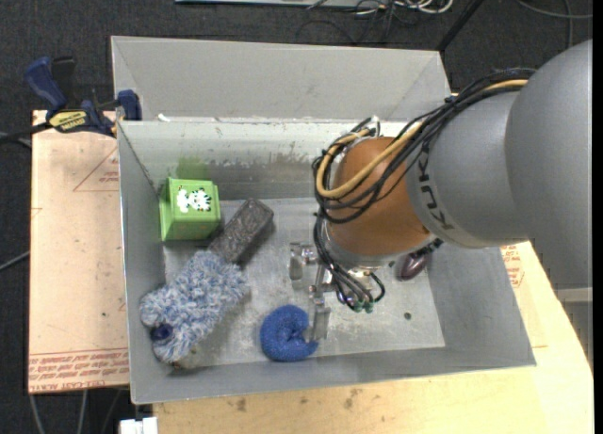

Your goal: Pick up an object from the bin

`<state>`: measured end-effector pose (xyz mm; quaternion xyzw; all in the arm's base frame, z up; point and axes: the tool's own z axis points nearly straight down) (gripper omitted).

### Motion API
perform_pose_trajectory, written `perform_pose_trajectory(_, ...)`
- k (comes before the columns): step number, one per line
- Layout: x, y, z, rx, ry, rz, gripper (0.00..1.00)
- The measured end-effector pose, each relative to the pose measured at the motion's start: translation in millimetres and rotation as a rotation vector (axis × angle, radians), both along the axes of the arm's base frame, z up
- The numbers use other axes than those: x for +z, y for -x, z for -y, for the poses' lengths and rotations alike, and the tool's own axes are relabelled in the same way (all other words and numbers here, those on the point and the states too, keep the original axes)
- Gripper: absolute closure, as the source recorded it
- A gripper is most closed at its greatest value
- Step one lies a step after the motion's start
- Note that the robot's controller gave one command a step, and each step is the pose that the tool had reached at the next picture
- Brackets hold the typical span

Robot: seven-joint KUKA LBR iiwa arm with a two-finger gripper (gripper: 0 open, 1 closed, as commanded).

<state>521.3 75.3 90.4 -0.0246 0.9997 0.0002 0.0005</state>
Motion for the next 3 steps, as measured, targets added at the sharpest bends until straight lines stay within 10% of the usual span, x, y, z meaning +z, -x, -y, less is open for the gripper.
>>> perform_pose_trajectory(1, -7.4, 5.5, -18.4, -0.138, 0.000, -0.002, 0.00)
perform_pose_trajectory(2, -11.9, 8.8, -29.5, 0.065, 0.000, 0.000, 0.00)
perform_pose_trajectory(3, -17.6, -7.4, -58.6, -0.222, -0.002, -0.001, 1.00)
